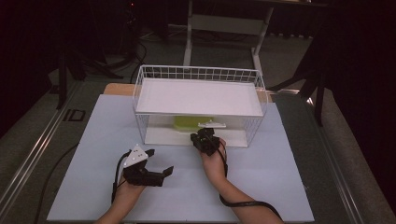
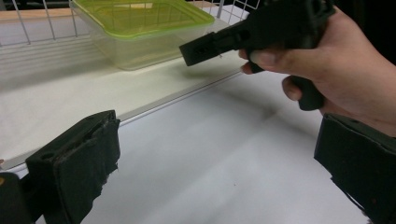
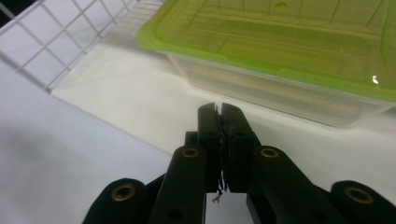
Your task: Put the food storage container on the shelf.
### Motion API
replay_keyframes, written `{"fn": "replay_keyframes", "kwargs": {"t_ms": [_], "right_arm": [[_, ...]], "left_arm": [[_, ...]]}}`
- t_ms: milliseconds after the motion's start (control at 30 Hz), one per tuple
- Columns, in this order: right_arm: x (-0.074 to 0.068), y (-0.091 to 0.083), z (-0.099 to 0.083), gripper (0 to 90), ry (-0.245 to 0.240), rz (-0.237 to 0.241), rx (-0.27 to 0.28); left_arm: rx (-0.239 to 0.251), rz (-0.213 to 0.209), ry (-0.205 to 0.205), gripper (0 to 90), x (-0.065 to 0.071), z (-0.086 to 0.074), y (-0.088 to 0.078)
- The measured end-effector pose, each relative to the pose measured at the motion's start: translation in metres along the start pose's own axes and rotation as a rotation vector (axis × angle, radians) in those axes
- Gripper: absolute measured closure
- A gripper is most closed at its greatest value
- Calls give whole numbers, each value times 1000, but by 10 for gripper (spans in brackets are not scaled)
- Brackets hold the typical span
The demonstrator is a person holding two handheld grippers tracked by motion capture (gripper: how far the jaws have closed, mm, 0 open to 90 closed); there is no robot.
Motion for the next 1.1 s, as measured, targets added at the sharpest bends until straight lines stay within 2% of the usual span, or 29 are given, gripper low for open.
{"fn": "replay_keyframes", "kwargs": {"t_ms": [233, 400, 500, 567, 600, 633, 667, 700, 733, 767, 900, 1100], "right_arm": [[-4, -23, -4, 775, -33, 34, 12], [-9, -40, -5, 589, -68, 56, 24], [-9, -46, -6, 571, -78, 57, 17], [-10, -52, -8, 505, -86, 77, 14], [-10, -54, -9, 463, -90, 87, 21], [-10, -54, -9, 463, -90, 87, 21], [-10, -55, -9, 430, -93, 99, 21], [-9, -58, -11, 312, -84, 133, 23], [-8, -58, -11, 254, -79, 142, 16], [-7, -58, -12, 200, -78, 167, -14], [-5, -60, -16, 150, -77, 184, -22], [-2, -69, -18, 153, -106, 174, 27]], "left_arm": [[5, -15, 14, 11, 2, 2, 0], [26, -47, 25, 11, 6, 11, 0], [26, -67, 33, 11, 8, 13, 1], [30, -90, 61, 11, 13, 18, 1], [30, -90, 61, 11, 13, 18, 1], [32, -97, 67, 11, 15, 19, 2], [28, -104, 73, 11, 17, 21, 3], [27, -107, 70, 11, 17, 21, 3], [32, -116, 61, 11, 17, 22, 3], [32, -113, 57, 11, 17, 23, 3], [29, -111, 64, 11, 18, 25, 4], [36, -137, 50, 11, 19, 28, 5]]}}
Point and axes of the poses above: each handheld gripper's, and its own axes: y roughly forward along the jaws, z roughly out of its top, x roughly to its right, the point moved 1 cm from there along y, roughly forward along the jaws, and after that the axes turned 4 degrees about z, right-handed, at the moved point
